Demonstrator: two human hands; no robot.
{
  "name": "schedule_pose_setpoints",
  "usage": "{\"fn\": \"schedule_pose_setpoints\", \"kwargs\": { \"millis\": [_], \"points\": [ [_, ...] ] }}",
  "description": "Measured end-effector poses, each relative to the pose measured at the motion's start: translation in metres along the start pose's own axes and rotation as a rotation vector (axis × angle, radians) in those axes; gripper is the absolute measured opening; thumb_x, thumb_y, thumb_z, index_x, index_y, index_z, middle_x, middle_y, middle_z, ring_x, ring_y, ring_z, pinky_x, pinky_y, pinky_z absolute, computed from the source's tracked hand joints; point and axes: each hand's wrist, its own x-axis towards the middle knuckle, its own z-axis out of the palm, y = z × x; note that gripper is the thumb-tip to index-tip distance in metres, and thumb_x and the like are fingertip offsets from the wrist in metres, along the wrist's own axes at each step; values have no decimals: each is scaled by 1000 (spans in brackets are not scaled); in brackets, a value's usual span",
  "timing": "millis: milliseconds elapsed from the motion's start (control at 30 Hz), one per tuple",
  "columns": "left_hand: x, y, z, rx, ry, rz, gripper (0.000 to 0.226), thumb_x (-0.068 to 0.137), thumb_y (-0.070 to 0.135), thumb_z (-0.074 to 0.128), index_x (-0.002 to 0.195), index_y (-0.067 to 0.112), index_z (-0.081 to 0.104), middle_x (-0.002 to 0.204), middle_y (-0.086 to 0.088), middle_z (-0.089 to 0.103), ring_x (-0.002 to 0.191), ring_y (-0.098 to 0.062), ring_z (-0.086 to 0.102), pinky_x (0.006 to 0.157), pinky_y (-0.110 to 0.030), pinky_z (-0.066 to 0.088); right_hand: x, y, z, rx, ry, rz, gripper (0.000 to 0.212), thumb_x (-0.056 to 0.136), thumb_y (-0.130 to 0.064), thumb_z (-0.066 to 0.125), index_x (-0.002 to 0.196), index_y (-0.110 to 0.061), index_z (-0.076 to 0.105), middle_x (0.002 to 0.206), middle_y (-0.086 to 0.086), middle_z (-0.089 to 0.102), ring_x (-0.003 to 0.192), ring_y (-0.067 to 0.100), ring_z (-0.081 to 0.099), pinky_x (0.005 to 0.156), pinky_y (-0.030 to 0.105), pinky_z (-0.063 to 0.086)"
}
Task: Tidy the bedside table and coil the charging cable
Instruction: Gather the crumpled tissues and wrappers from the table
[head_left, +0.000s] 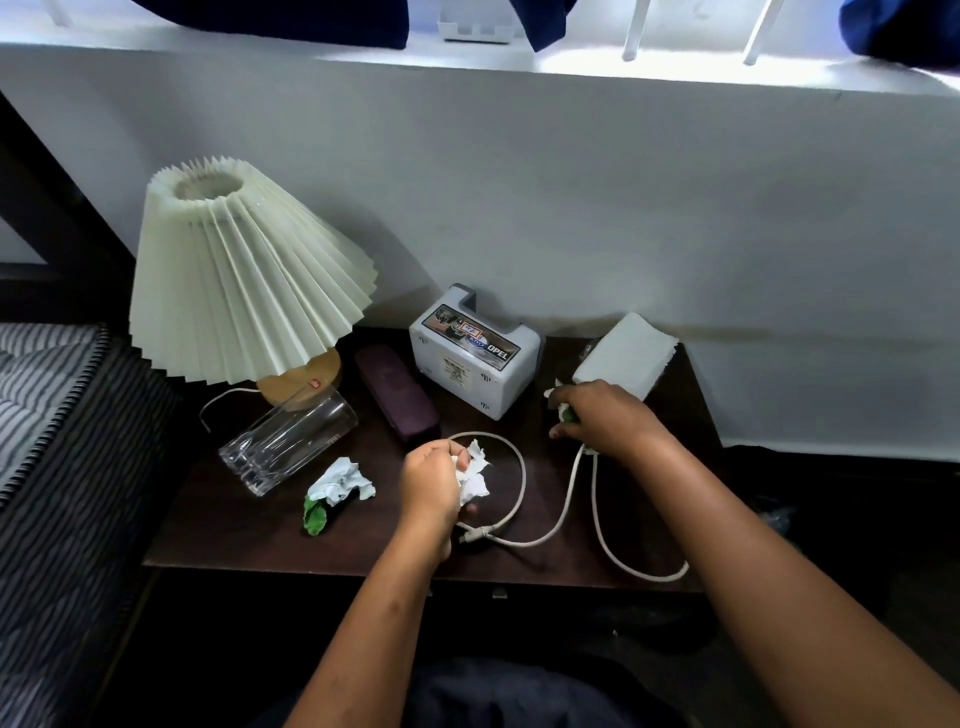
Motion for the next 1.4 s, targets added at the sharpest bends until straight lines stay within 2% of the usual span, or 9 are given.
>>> {"fn": "schedule_pose_setpoints", "kwargs": {
  "millis": [100, 300, 400, 633, 800, 1033, 1167, 1300, 1400],
  "points": [
    [1, 0, -8, -35, 20, -33, 32, 78, 19, 42, 45, 18, 40, 56, 0, 45, 47, -17, 42, 35, -18, 35, 0, -10, -3, 60, 117, -22, 15, 86, -30, 60, 86, -15, 58, 99, 10, 64, 92, 31, 60, 74, 36, 47],
    [-1, 2, -40, 255, 124, 233, 55, 77, 28, 70, 38, 14, 34, 27, 5, 37, 30, -7, 37, 38, -14, 29, -18, -54, -25, 172, 398, -19, 44, 81, -33, 62, 54, -22, 29, 60, -4, 44, 71, 30, 51, 61, 32, 36],
    [-6, 7, -68, 471, 196, 331, 41, 76, 29, 67, 50, 3, 47, 48, -11, 61, 57, -24, 60, 58, -27, 45, -32, -97, -24, 460, 474, -32, 27, 79, -18, 60, 65, -23, 37, 65, 1, 53, 64, 27, 50, 61, 33, 40],
    [-4, -8, -131, 882, 354, 516, 13, 83, 19, 61, 89, 20, 50, 88, -3, 62, 85, -32, 60, 68, -36, 40, -60, -190, 40, 789, 317, 45, 21, 72, 0, 54, 86, -14, 61, 71, -4, 56, 63, 12, 47, 65, 25, 33],
    [3, -29, -128, 1118, 185, 396, 54, 85, 31, 62, 131, 22, 37, 115, -10, 55, 103, -34, 59, 79, -42, 47, -42, -197, 47, 707, 341, 18, 29, 76, 3, 51, 97, -12, 65, 99, 8, 53, 77, 12, 48, 72, 13, 31],
    [20, -24, -130, 1055, 176, 376, 18, 89, 23, 55, 105, 16, 51, 107, -9, 55, 98, -34, 59, 73, -41, 46, -21, -193, 59, 713, 97, -4, 31, 88, -5, 50, 112, -23, 60, 91, 2, 58, 73, 7, 53, 60, 7, 36],
    [26, -18, -135, 817, 45, 414, 10, 87, 17, 52, 94, 23, 56, 101, -4, 57, 92, -28, 56, 76, -39, 46, -18, -201, 68, 624, -151, -156, 29, 89, -32, 56, 118, -28, 57, 103, 0, 66, 94, 10, 58, 73, 16, 38],
    [28, -12, -135, 585, -10, 442, 15, 83, 23, 61, 94, 25, 51, 84, 5, 56, 79, -17, 57, 66, -30, 47, -17, -204, 64, 882, -64, -56, 19, 92, -32, 51, 81, -25, 65, 67, -7, 62, 56, -2, 55, 48, 12, 41],
    [29, -10, -131, 578, -28, 432, 16, 82, 30, 64, 91, 24, 52, 78, 7, 57, 73, -12, 55, 59, -24, 38, -14, -202, 57, 1074, 0, 12, 22, 93, -25, 50, 84, -14, 67, 66, -3, 62, 58, 9, 56, 52, 21, 42]
  ]
}}
